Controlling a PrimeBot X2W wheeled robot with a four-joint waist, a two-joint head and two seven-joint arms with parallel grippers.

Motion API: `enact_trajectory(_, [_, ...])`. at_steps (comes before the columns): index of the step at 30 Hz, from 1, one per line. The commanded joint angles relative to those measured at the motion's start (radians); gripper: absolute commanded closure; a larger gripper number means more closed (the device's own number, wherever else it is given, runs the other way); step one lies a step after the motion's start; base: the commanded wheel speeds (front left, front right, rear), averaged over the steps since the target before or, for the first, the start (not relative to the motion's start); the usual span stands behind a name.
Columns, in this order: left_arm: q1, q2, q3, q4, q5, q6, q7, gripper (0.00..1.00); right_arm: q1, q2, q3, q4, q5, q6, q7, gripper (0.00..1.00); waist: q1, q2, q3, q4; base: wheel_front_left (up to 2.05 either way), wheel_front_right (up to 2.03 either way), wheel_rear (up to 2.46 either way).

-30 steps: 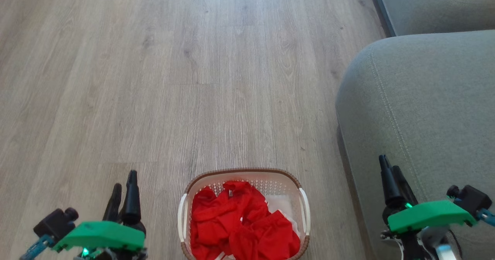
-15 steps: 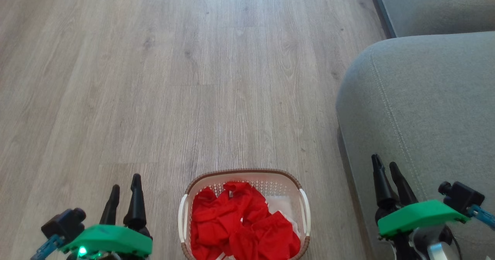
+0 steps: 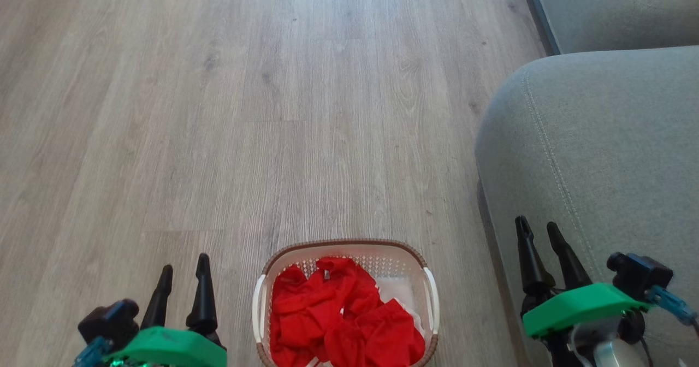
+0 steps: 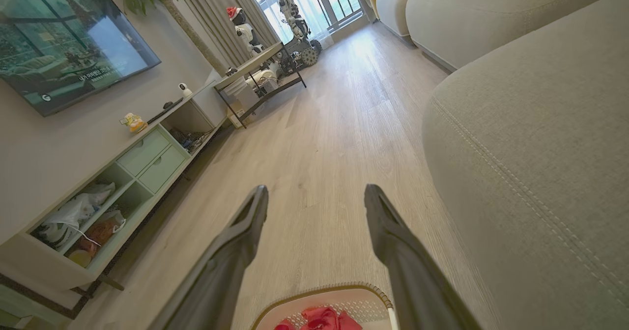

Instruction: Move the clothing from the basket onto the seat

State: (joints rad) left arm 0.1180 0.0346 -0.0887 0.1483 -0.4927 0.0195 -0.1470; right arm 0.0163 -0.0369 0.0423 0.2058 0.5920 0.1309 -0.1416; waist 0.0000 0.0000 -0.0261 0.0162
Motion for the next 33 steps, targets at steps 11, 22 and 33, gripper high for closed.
enact_trajectory(11, [-0.011, 0.014, -0.002, -0.053, 0.165, 0.026, -0.048, 0.0, -0.007, -0.012, 0.042, -0.056, -0.166, 0.0, -0.052, 0.0, 0.0, 0.0, -0.002, 0.002, 0.0, 0.0, 0.0])
enact_trajectory(22, [0.0, 0.015, -0.009, -0.051, 0.273, 0.042, -0.077, 0.0, -0.003, -0.013, 0.058, -0.064, -0.283, 0.0, -0.082, 0.0, 0.0, 0.0, -0.004, 0.004, 0.0, 0.0, 0.0])
enact_trajectory(33, [0.014, 0.015, -0.019, -0.047, 0.381, 0.061, -0.109, 0.0, -0.001, -0.013, 0.075, -0.078, -0.413, 0.0, -0.115, 0.0, 0.0, 0.0, -0.005, 0.006, 0.0, 0.0, 0.0])
